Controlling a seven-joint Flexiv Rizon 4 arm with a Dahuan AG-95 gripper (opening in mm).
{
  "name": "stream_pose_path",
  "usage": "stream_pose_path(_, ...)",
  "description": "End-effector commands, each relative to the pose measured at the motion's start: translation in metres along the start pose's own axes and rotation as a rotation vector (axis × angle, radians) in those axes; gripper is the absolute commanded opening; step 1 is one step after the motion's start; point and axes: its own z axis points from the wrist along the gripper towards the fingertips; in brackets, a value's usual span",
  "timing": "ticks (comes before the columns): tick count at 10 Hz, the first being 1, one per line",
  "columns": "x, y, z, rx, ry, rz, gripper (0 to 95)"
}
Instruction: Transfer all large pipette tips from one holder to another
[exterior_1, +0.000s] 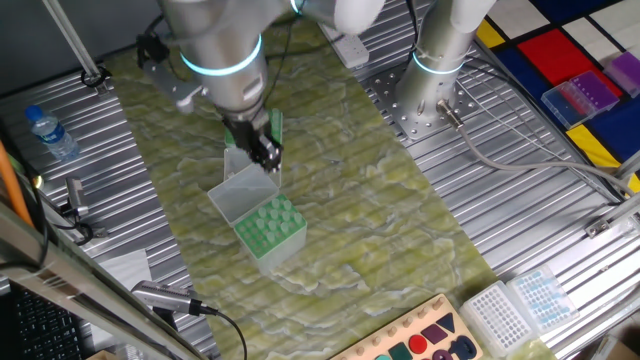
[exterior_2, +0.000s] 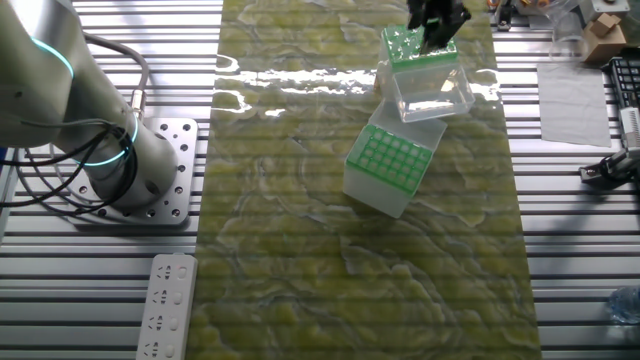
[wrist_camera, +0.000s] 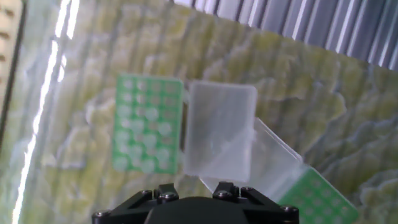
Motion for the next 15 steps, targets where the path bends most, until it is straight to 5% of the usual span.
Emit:
stream_pose_path(1,-0.013,0.015,0.001,0.0,-0.008,0.026,38.0)
stream_pose_path(7,-0.039,0.049,0.031,0.003,-0.033,0.062,38.0)
stream_pose_path(14,-0.052,0.053,0.045,-0.006,-0.024,0.058,38.0)
stream_pose_path(15,-0.052,0.053,0.045,-0.009,0.022,-0.103,19.0)
